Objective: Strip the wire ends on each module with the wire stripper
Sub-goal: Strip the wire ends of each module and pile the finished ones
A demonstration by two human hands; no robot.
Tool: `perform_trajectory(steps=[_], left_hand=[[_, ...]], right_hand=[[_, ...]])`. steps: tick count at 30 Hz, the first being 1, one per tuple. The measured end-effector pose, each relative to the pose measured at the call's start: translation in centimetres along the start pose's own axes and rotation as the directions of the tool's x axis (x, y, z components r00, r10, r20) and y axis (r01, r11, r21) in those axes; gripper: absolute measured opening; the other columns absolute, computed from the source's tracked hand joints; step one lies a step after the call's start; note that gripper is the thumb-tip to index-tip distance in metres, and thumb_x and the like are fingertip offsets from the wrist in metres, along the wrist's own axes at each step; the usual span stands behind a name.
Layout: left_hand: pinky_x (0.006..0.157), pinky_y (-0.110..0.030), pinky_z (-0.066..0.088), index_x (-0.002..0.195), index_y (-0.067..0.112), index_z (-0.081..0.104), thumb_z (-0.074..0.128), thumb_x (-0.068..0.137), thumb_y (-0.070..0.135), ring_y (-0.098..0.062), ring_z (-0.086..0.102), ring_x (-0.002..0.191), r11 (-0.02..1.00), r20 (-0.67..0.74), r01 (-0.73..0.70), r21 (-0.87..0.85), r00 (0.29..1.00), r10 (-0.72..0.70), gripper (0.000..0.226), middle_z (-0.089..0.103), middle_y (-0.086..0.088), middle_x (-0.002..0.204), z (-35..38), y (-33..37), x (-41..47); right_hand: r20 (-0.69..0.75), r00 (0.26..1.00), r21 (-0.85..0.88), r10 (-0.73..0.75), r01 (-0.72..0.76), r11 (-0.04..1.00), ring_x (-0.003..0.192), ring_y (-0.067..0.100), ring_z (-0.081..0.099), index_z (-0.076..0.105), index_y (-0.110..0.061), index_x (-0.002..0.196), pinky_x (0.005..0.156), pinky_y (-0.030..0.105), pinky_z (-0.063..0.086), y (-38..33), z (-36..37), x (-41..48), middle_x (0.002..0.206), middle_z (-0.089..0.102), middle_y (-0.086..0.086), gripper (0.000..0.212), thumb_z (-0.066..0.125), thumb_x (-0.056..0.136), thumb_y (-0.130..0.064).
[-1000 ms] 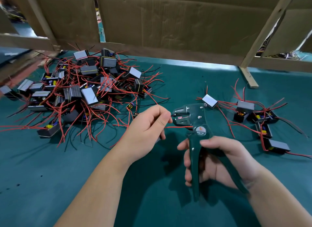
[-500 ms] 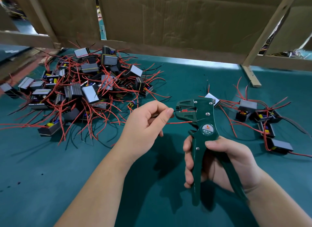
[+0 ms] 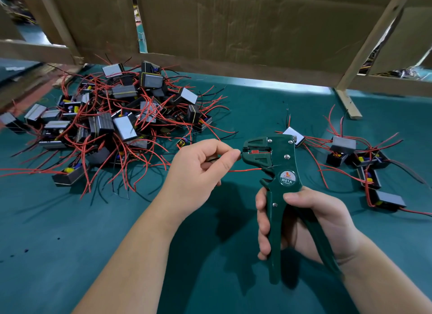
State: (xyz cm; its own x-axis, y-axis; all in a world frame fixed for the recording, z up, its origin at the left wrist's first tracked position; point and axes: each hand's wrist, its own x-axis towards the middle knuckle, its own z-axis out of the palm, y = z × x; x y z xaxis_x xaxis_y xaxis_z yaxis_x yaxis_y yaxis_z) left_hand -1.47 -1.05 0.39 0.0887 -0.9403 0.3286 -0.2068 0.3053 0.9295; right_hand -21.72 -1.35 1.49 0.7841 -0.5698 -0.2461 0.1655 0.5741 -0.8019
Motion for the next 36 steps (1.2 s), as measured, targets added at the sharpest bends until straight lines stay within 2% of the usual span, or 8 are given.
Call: perform_trajectory(steps=[3,9,15,17,21,25,31,36], left_hand=[[0.048,-0.014,0.042,0.072,0.024,0.066,0.064,0.084,0.028,-0.013,0.044,0.048,1.0,0.001,0.004,0.002,1.0,-0.004,0.013,0.053,-0.013,0.06,0.0,0.0,0.0],[0.05,-0.016,0.043,0.077,0.027,0.063,0.061,0.088,0.03,-0.031,0.045,0.051,0.999,0.032,-0.026,0.045,0.999,0.025,0.012,0.051,-0.019,0.065,-0.3,-0.1,0.1],[0.051,-0.017,0.044,0.08,0.027,0.062,0.059,0.089,0.038,-0.036,0.045,0.055,0.997,0.066,-0.042,0.07,0.997,0.037,0.015,0.049,-0.026,0.069,-0.5,-0.4,0.2],[0.052,-0.015,0.043,0.081,0.027,0.062,0.057,0.091,0.036,-0.032,0.047,0.054,0.994,0.059,-0.043,0.1,0.998,0.037,0.014,0.05,-0.019,0.066,-0.5,-0.5,0.1],[0.052,-0.008,0.036,0.083,0.03,0.062,0.043,0.098,0.036,-0.003,0.053,0.048,0.957,0.074,0.007,0.291,0.997,-0.03,0.025,0.055,0.007,0.055,-0.6,-1.2,0.1],[0.051,-0.013,0.035,0.077,0.027,0.061,0.047,0.099,0.03,-0.001,0.05,0.048,0.92,0.186,0.032,0.39,0.976,-0.113,0.026,0.057,0.007,0.056,-0.8,-1.6,0.2],[0.05,-0.012,0.035,0.072,0.026,0.052,0.046,0.099,0.03,-0.005,0.05,0.049,0.931,0.073,0.027,0.365,0.996,-0.058,0.028,0.055,0.004,0.058,-0.6,-1.3,0.2],[0.046,-0.012,0.031,0.07,0.019,0.038,0.042,0.097,0.045,-0.002,0.045,0.045,0.958,-0.004,0.111,0.264,0.993,-0.114,0.038,0.047,-0.002,0.055,-0.5,-1.3,0.1]], right_hand=[[0.013,1.0,-0.005,0.01,-0.01,1.0,0.063,0.037,0.062,0.066,-0.005,0.091,0.067,0.05,0.052,0.0,-0.1,0.0,0.074,0.061,0.02,0.04,0.077,0.065,-0.032],[0.025,0.999,-0.012,0.022,-0.022,1.0,0.063,0.037,0.062,0.065,-0.004,0.091,0.067,0.05,0.052,0.0,-0.3,-0.1,0.074,0.061,0.021,0.039,0.077,0.067,-0.031],[-0.007,1.0,-0.019,0.014,-0.014,1.0,0.06,0.036,0.061,0.065,-0.005,0.088,0.065,0.048,0.052,0.1,-0.1,0.0,0.071,0.059,0.02,0.038,0.078,0.065,-0.031],[-0.043,0.999,-0.01,0.005,-0.006,1.0,0.057,0.035,0.061,0.064,-0.005,0.085,0.062,0.047,0.052,0.3,0.2,0.1,0.07,0.058,0.019,0.039,0.08,0.061,-0.033],[-0.165,0.986,0.007,-0.009,0.011,1.0,0.049,0.031,0.056,0.06,-0.007,0.075,0.053,0.042,0.049,1.1,1.3,0.6,0.064,0.053,0.017,0.043,0.083,0.056,-0.038],[-0.309,0.951,0.045,-0.005,0.02,0.999,0.035,0.022,0.04,0.051,-0.011,0.062,0.042,0.027,0.038,0.9,1.7,0.9,0.054,0.042,0.009,0.034,0.072,0.061,-0.037],[-0.251,0.956,0.143,-0.15,0.19,0.971,0.057,0.033,0.059,0.064,-0.008,0.078,0.057,0.042,0.053,0.2,0.7,1.0,0.07,0.057,0.015,0.037,0.071,0.057,-0.038],[-0.23,0.969,0.166,-0.088,0.128,0.978,0.066,0.038,0.062,0.067,-0.003,0.084,0.064,0.049,0.055,0.2,-0.1,0.7,0.077,0.058,0.019,0.047,0.078,0.049,-0.032]])
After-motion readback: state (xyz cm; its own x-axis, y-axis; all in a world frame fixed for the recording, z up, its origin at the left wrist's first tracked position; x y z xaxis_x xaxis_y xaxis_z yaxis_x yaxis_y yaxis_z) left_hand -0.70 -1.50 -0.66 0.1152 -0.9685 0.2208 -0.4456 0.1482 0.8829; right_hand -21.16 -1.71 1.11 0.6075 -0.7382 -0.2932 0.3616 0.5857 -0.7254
